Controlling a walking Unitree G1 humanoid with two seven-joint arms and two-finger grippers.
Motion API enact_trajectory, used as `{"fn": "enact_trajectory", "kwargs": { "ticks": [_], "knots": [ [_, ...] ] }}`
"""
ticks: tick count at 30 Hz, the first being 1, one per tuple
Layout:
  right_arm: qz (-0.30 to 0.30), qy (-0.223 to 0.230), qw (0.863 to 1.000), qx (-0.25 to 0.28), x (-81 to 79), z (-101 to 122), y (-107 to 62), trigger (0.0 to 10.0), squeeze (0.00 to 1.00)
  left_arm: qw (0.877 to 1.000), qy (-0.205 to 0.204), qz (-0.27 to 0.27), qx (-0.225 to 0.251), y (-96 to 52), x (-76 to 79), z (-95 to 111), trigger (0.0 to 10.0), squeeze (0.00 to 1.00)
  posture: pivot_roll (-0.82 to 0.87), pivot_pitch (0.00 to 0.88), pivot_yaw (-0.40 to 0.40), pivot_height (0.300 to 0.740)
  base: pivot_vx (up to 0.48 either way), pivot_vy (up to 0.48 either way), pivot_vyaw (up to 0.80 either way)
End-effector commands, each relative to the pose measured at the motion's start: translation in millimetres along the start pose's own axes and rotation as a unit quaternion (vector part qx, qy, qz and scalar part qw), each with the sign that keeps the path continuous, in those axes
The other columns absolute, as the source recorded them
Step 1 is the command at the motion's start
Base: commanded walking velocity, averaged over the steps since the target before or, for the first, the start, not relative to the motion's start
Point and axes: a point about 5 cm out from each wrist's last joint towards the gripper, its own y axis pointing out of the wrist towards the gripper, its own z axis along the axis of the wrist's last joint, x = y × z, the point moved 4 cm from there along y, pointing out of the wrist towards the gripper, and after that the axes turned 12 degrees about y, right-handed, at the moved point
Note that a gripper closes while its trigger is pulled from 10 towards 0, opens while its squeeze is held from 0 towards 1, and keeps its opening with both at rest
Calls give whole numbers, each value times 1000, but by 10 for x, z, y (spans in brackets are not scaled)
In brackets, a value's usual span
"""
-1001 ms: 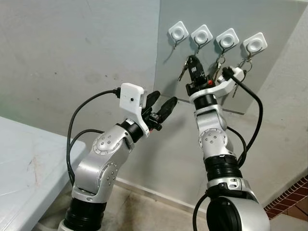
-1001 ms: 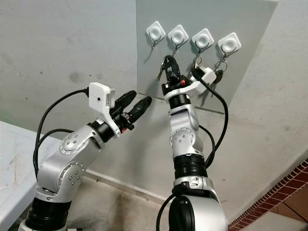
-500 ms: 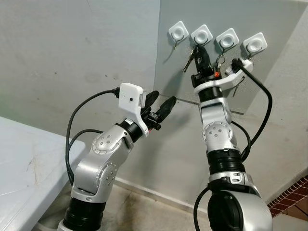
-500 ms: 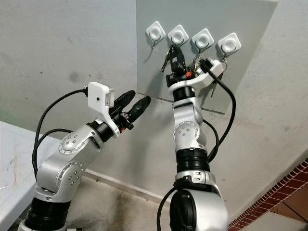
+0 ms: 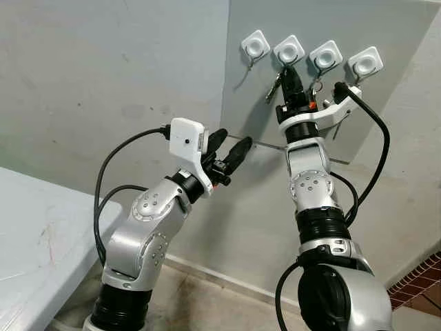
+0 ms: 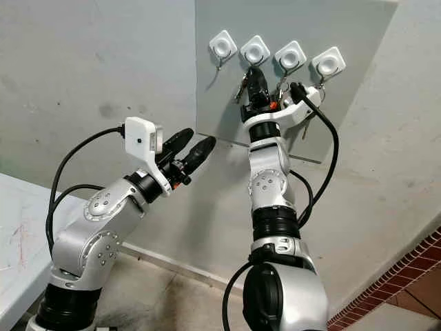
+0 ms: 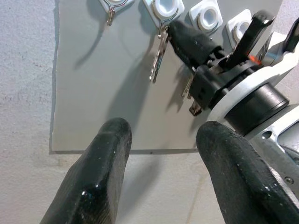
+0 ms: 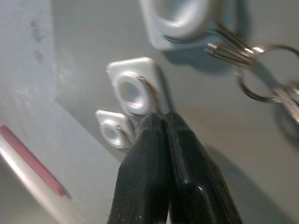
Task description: Hang keys on a hook
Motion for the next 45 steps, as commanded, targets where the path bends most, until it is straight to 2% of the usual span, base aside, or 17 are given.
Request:
{"fn": "enact_trajectory", "kwargs": {
  "ticks": [1, 4, 6, 11, 12, 13, 18, 23, 31, 34, 35, 39, 40, 42, 43, 44, 45],
  "knots": [
    [-5, 14, 1000, 7, -14, 19, 40, 10000, 0, 1000, 1, 1, 2, -18, 4, 30, 10000, 0, 47, 16, -50, 740, 0, 0, 0],
    [-10, 22, 1000, 11, 6, 29, 36, 10000, 0, 1000, 1, 1, 3, -20, 6, 31, 10000, 0, 48, 16, -50, 740, 0, 0, 0],
    [-18, 47, 999, 17, 31, 40, 32, 10000, 0, 1000, 1, 2, 3, -23, 1, 34, 10000, 0, 48, 16, -50, 740, 0, 0, 0],
    [-21, 53, 998, 20, 56, 43, 13, 10000, 0, 1000, 0, 3, 4, -28, 2, 36, 10000, 0, 49, 15, -51, 740, 0, 0, 0],
    [-17, 55, 998, 19, 57, 37, 4, 10000, 337, 1000, -2, 5, 4, -27, -4, 35, 10000, 0, 50, 15, -52, 740, 0, 0, 0],
    [-12, 55, 998, 19, 53, 32, -8, 10000, 1000, 1000, -3, 7, 4, -25, -6, 36, 10000, 0, 50, 15, -53, 740, 0, 0, 0],
    [-1, 37, 999, 13, 54, 5, -63, 10000, 1000, 1000, -1, 11, 0, -34, -15, 8, 10000, 0, 51, 15, -55, 740, 0, 0, 0],
    [11, 19, 1000, -9, 83, -82, -191, 10000, 1000, 1000, 5, 23, -7, -55, -52, -35, 10000, 0, 53, 10, -56, 740, 0, 0, 0],
    [2, -10, 1000, -28, 222, -122, -415, 10000, 1000, 998, -1, 61, -24, -105, -162, -172, 10000, 0, 53, 3, -55, 740, 0, 0, 0],
    [-15, -35, 998, -41, 346, -126, -586, 10000, 1000, 995, 7, 90, -44, -154, -239, -312, 10000, 0, 51, 2, -53, 740, 0, 0, 0],
    [-30, -49, 997, -51, 443, -129, -711, 10000, 1000, 993, 4, 108, -55, -192, -284, -409, 10000, 0, 49, 2, -50, 740, 0, 0, 0],
    [-60, -79, 993, -66, 627, -115, -933, 10000, 1000, 987, -5, 133, -86, -273, -357, -633, 10000, 0, 47, 2, -49, 740, 0, 0, 0],
    [-78, -98, 989, -77, 740, -107, -1068, 10000, 1000, 985, -18, 140, -101, -323, -375, -759, 10000, 0, 47, 2, -50, 740, 0, 0, 0],
    [-85, -104, 988, -80, 773, -103, -1110, 10000, 1000, 984, -23, 143, -103, -338, -382, -792, 10000, 0, 47, 2, -50, 740, 0, 0, 0],
    [-113, -138, 979, -104, 958, -95, -1339, 10000, 1000, 980, -26, 155, -119, -427, -403, -974, 10000, 0, 42, 3, -46, 740, 0, 0, 0],
    [-131, -159, 971, -118, 1065, -91, -1481, 10000, 1000, 978, -30, 162, -130, -489, -411, -1094, 10000, 0, 38, 1, -44, 740, 0, 0, 0],
    [-131, -159, 971, -118, 1065, -91, -1481, 10000, 1000, 978, -30, 162, -130, -489, -411, -1094, 10000, 0, 38, 1, -44, 740, 0, 0, 0]
  ]
}}
